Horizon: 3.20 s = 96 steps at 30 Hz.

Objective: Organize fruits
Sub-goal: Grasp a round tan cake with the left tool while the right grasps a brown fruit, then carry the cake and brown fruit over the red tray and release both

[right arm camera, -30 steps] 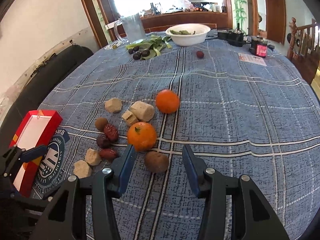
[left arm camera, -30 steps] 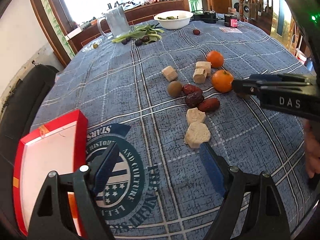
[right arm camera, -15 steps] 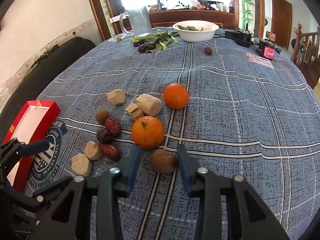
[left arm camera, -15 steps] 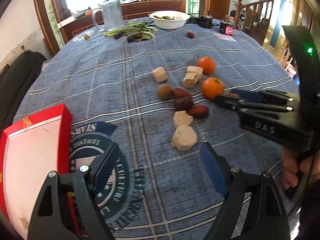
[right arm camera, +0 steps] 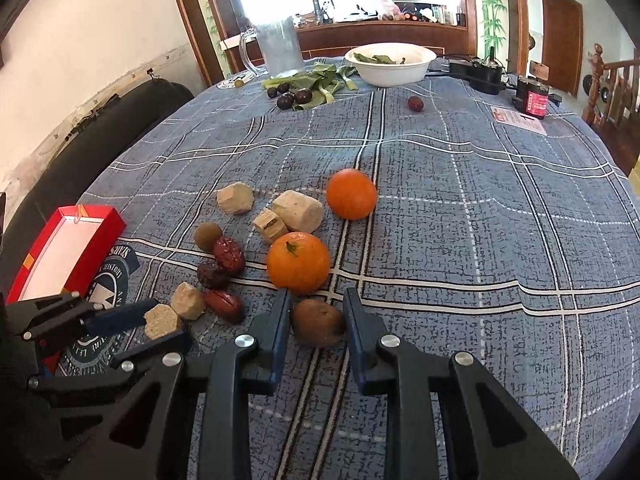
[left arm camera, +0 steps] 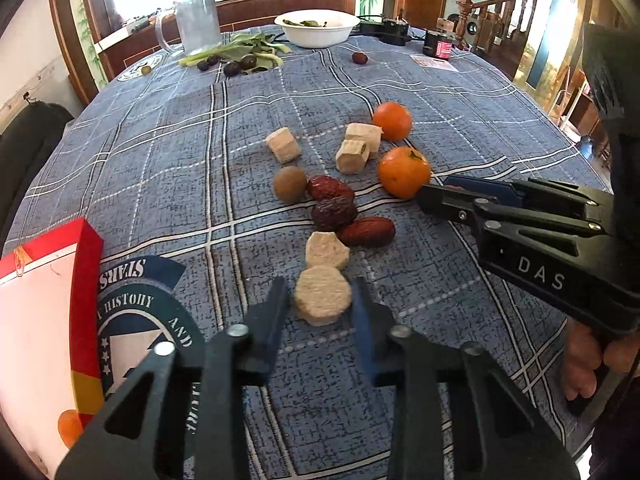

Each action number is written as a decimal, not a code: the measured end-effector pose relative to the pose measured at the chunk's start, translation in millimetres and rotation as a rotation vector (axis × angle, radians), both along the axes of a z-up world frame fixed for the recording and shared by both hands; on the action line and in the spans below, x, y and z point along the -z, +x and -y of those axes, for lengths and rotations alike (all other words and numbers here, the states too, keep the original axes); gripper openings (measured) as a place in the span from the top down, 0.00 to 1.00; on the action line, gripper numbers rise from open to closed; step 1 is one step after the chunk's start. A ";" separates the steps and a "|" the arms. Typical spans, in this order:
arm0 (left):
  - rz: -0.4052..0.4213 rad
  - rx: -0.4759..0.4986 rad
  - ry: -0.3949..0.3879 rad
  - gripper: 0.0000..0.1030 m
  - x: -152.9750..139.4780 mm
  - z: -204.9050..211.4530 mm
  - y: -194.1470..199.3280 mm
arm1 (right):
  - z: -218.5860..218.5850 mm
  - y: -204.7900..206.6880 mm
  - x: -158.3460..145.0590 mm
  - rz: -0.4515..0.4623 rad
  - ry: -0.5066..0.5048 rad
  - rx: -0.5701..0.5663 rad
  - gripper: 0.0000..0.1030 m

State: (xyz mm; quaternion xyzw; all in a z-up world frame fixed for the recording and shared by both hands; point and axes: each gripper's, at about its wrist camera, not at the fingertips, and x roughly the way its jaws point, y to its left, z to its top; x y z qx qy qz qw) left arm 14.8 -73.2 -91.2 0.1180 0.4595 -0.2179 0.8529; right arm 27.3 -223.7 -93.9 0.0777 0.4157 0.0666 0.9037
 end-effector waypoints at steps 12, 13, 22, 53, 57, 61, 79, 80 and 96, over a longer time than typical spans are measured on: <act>0.183 -0.114 0.034 0.70 -36.9 -38.2 -22.0 | 2.7 -6.9 -6.4 0.051 0.010 0.016 0.75; 0.207 -0.135 0.039 0.70 -42.2 -45.0 -23.9 | 3.0 -7.5 -7.2 0.058 0.012 0.017 0.75; 0.354 -0.316 0.077 0.70 -77.3 -111.4 -37.7 | -5.6 -13.3 -14.8 0.075 0.047 0.015 0.76; 0.407 -0.703 0.172 0.70 -59.0 -279.9 -52.8 | -276.2 -23.4 -42.5 0.080 0.126 -0.524 0.76; 0.405 -0.716 0.182 0.70 -55.6 -286.2 -53.1 | -284.3 -25.4 -38.0 0.066 0.119 -0.540 0.76; 0.396 -0.728 0.191 0.70 -51.9 -291.1 -51.7 | -291.2 -27.0 -34.1 0.055 0.112 -0.558 0.76; 0.382 -0.771 0.261 0.70 -37.4 -299.7 -47.9 | -307.0 -29.2 -20.3 0.018 0.079 -0.597 0.76; 0.376 -0.770 0.270 0.70 -35.8 -299.1 -46.8 | -307.2 -28.8 -19.0 0.013 0.076 -0.597 0.76; 0.381 -0.688 0.264 0.22 -44.7 -259.6 -47.2 | -254.5 -30.5 -43.8 0.073 0.120 -0.502 0.56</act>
